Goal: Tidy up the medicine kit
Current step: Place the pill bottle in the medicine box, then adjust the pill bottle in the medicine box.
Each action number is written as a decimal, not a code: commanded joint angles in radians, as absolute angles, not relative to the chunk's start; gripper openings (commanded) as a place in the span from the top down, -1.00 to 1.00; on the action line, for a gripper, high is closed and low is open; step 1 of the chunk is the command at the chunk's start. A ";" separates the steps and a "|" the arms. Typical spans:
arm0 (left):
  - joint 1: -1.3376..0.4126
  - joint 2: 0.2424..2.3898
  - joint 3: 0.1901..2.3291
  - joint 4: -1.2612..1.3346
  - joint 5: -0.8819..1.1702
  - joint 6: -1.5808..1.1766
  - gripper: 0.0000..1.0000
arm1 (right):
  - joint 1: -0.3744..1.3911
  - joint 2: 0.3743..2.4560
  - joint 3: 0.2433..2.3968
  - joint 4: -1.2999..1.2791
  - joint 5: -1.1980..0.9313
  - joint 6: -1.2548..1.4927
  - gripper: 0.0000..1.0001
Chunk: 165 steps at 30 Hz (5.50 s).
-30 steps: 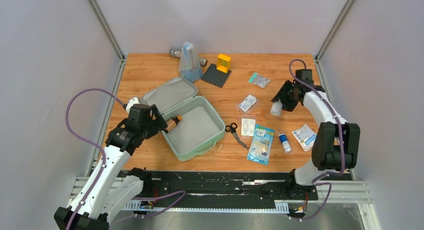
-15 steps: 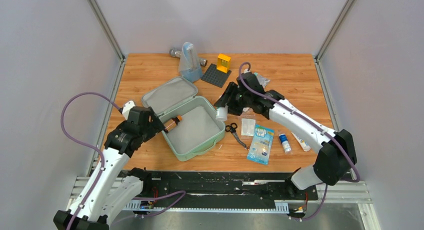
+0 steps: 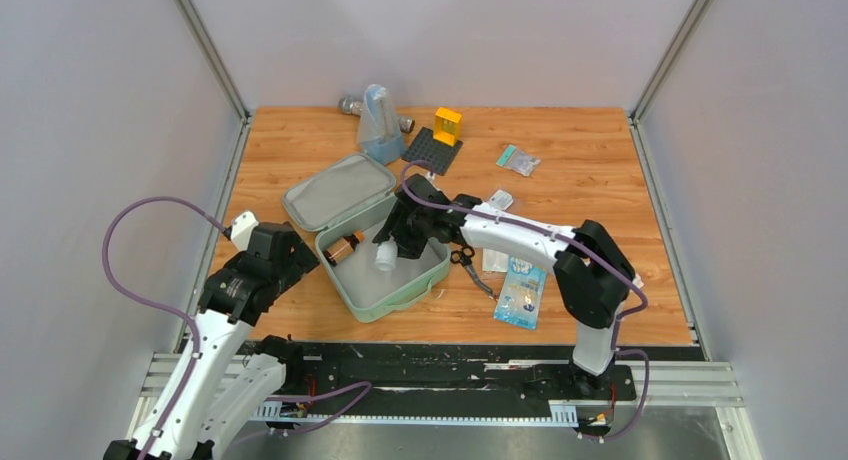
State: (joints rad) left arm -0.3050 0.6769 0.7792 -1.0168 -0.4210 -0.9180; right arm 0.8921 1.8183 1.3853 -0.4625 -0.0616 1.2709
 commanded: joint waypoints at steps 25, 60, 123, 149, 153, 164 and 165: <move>-0.304 0.644 0.834 -1.037 -0.458 -0.899 -1.00 | 0.941 2.126 1.597 -0.426 -0.201 1.584 -0.04; -0.305 0.683 0.733 -0.855 -0.307 -0.829 -1.00 | 0.933 1.952 1.603 -0.499 -0.104 0.345 -0.33; -0.305 0.732 0.577 -0.652 -0.157 -0.812 0.10 | 0.816 2.203 1.857 -0.504 -0.405 0.096 -0.27; -0.305 0.731 0.565 -0.609 -0.115 -0.805 0.11 | 0.859 2.300 1.871 -0.466 -0.501 0.081 -0.35; -0.304 0.730 0.563 -0.609 -0.114 -0.804 0.10 | 0.860 2.263 1.824 -0.424 -0.501 0.132 -0.25; -0.305 0.732 0.562 -0.604 -0.110 -0.807 0.10 | 0.880 2.226 1.756 -0.381 -0.469 0.225 -0.14; -0.305 0.732 0.562 -0.604 -0.109 -0.807 0.10 | 0.881 2.225 1.757 -0.383 -0.466 0.226 -0.12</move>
